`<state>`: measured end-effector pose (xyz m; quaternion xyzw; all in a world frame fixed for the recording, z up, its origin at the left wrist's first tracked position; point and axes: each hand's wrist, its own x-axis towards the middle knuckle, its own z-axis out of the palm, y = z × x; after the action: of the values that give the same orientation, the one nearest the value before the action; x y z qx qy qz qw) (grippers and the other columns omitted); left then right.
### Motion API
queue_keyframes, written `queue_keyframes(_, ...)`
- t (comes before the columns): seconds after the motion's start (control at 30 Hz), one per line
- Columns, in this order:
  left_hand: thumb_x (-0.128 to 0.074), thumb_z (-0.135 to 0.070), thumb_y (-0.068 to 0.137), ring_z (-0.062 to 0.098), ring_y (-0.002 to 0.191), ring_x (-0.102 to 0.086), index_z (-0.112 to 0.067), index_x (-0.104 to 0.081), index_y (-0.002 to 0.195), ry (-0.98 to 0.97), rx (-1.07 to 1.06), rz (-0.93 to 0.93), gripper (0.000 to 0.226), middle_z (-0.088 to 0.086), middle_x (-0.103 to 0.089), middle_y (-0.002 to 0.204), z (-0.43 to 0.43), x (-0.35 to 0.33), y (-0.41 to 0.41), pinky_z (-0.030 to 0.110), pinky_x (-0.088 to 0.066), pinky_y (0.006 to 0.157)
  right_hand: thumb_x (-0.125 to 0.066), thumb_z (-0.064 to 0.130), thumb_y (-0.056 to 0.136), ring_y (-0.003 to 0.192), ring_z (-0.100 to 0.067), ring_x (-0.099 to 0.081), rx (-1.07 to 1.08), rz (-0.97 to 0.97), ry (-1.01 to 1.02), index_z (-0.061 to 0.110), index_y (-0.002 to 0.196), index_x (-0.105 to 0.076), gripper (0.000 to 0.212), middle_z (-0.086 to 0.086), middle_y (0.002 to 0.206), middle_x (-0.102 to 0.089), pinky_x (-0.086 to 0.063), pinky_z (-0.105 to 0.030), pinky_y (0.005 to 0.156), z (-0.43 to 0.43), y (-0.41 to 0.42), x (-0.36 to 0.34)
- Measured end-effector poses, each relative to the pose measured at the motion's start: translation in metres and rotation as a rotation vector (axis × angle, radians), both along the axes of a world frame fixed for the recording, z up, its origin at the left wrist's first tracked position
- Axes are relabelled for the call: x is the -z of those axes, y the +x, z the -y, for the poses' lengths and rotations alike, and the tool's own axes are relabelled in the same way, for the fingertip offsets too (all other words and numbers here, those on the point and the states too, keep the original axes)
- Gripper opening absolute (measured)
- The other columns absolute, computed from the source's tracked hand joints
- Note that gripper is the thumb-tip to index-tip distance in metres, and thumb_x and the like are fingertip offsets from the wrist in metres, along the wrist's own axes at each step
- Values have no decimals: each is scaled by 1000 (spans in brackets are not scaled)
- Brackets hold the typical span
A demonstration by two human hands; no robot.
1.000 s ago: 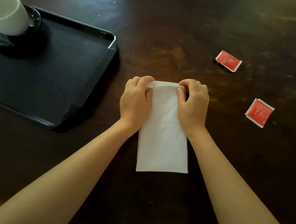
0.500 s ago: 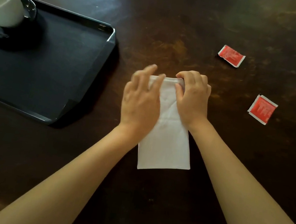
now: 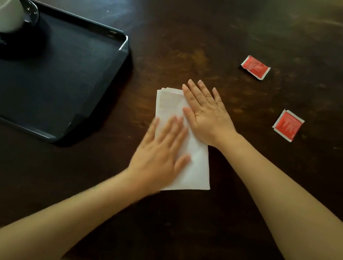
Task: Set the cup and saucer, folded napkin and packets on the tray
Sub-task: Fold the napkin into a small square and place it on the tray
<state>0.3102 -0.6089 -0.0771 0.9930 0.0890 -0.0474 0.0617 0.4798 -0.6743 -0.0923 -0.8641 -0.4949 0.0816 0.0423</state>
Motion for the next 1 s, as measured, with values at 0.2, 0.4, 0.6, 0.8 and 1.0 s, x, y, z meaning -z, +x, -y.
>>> queue_keyframes(0.2, -22, -46, 97, 22, 143, -16, -20, -23, 147, -31, 223, -70, 56, 4, -22, 154, 14, -1, -52, 37, -8, 113, -11, 45, 98, 144, -13, 10, 124, -9, -39, 26, 149, 0, 55, 5, 159, 2, 12, -38, 115, -1, -10, -2)
queue_keyframes(0.4, -16, -48, 92, 4, 137, -18, -31, -53, 127, -109, 98, -86, 53, -12, -41, 144, -31, -33, -77, 40, 4, 114, -17, 44, 97, 144, -20, 10, 557, -40, -67, 15, 148, 5, 63, -5, 158, 5, 8, -45, 115, 38, -81, -12)
queue_keyframes(0.6, -28, -26, 94, 22, 134, -40, -12, -54, 127, -106, -342, 247, 44, 9, -52, 137, -15, -29, -68, 44, -19, 115, -24, 33, 99, 145, -20, 7, 559, -38, 149, 12, 148, -3, 58, -8, 158, 1, 4, -40, 116, 49, -121, -42)
queue_keyframes(0.8, -9, -38, 96, 20, 145, -5, -16, -15, 146, -89, -571, 70, 55, 6, -11, 157, 17, 12, -56, 47, 0, 117, -15, 38, 97, 144, -12, 7, -61, -64, 13, 17, 149, -7, 56, 0, 159, -2, 7, -36, 116, 10, -113, -8)
queue_keyframes(1.0, 4, -45, 89, 14, 143, 16, -21, 7, 146, -121, -545, 28, 63, -3, 14, 155, 12, 12, -59, 42, 14, 114, -3, 50, 90, 140, -6, 17, 57, -14, -48, 24, 146, 9, 63, 5, 158, 8, 14, -35, 116, 37, -77, -6)
